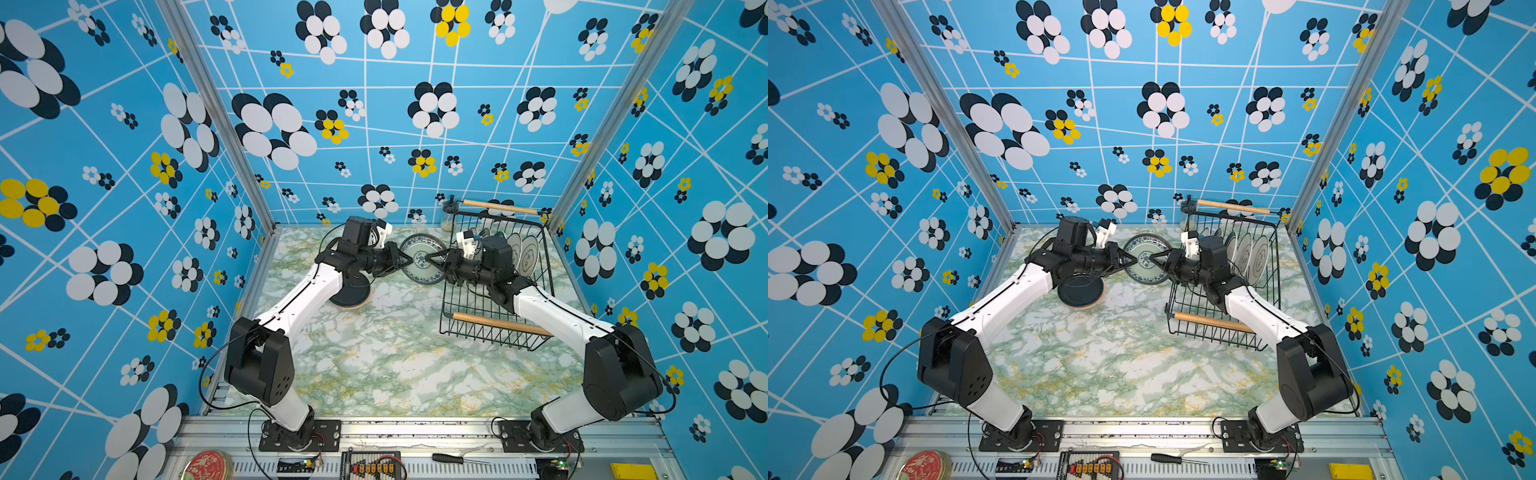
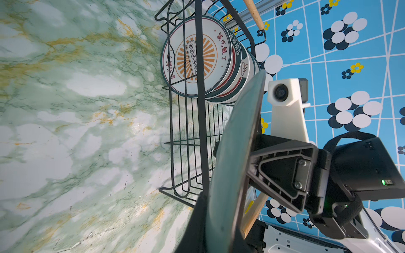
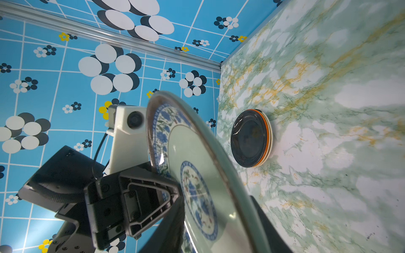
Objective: Unload the plates from the dish rack
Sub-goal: Place the plate among the plates.
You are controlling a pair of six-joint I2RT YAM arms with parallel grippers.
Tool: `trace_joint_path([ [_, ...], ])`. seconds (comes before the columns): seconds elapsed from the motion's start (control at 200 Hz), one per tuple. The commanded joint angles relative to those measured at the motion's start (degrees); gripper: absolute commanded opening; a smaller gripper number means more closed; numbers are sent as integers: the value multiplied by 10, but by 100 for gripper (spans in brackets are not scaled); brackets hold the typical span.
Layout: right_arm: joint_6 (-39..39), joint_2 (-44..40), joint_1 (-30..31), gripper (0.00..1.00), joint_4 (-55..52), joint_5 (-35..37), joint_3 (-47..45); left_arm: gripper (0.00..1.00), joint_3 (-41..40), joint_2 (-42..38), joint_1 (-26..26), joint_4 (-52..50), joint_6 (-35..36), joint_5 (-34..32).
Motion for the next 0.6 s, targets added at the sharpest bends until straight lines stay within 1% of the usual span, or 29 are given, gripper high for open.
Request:
trace_joint_path([
  [0.0, -25, 1, 5, 53, -5, -10, 30, 0, -17, -26, 14, -28, 19, -18],
  [0.09, -40, 0, 5, 60, -24, -6, 36, 0, -24, -40, 30, -36, 19, -15],
  [0.145, -58, -4, 4, 65, -54, 3, 41, 0, -26, -49, 42, -48, 22, -16],
  [0.175, -73, -6, 5, 71, -78, 12, 47, 0, -28, -55, 49, -55, 25, -16],
  [0.265, -115, -17, 4, 81, -144, 41, 61, 0, -38, -74, 74, -67, 29, -15],
  [0.35, -161, -32, 4, 99, -216, 75, 77, 0, -53, -93, 105, -80, 31, -13],
  [0.405, -192, -43, 4, 99, -270, 106, 93, 0, -62, -105, 126, -96, 38, -19],
  [0.465, -228, -56, 4, 99, -340, 156, 113, 0, -72, -116, 151, -120, 49, -33],
  [0.565, -279, -76, 4, 99, -457, 267, 146, 0, -83, -130, 187, -165, 72, -70],
  [0.595, -291, -81, 4, 99, -498, 312, 158, 0, -84, -132, 196, -181, 80, -88],
])
